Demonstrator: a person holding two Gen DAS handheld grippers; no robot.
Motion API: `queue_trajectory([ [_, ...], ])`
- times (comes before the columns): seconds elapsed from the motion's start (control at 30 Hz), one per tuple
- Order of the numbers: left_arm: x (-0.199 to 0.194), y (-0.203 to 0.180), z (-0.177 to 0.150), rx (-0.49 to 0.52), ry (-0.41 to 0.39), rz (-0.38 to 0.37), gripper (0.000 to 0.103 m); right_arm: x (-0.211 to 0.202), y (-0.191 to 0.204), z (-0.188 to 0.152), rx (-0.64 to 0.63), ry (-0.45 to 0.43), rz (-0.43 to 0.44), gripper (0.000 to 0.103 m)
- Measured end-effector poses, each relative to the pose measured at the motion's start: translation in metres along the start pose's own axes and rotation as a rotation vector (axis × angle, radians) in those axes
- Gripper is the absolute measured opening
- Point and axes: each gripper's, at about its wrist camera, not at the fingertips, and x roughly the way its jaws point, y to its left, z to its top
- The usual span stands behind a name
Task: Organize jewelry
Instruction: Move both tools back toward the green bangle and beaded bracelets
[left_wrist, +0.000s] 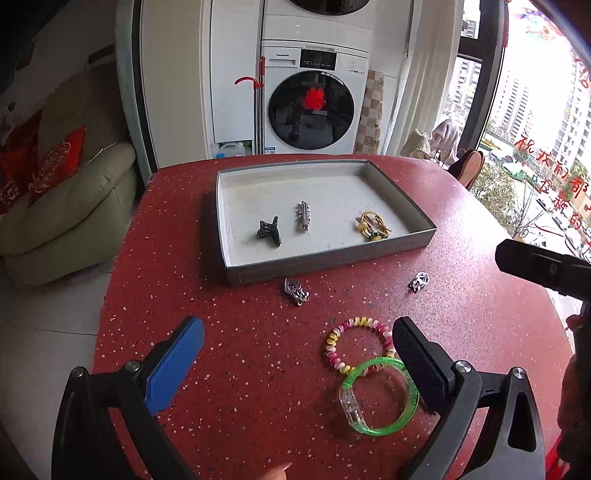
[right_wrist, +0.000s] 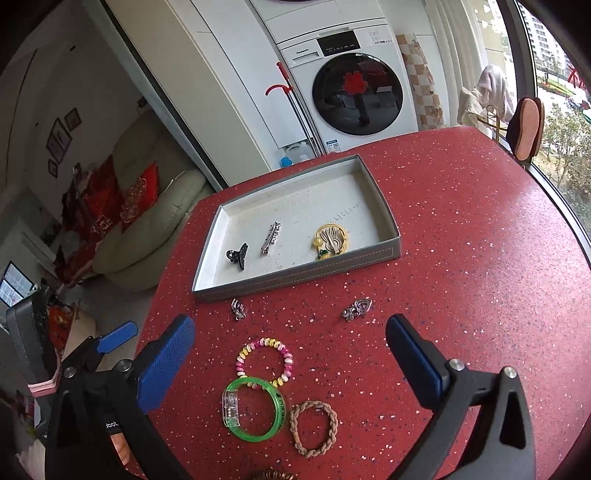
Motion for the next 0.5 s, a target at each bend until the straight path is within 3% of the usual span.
queue_trajectory([
  [0.13, 0.002, 0.000, -0.026, 0.026, 0.034, 0.036, 0.103, 0.000, -0.002, -0.019, -0.013, 0.033, -0.011, 0.103],
  [0.5, 0.001, 0.010, -0.068, -0.052, 0.097, -0.026, 0.103, -0.001, -0.023, -0.068, 0.002, 0.100, -0.061, 0.103],
])
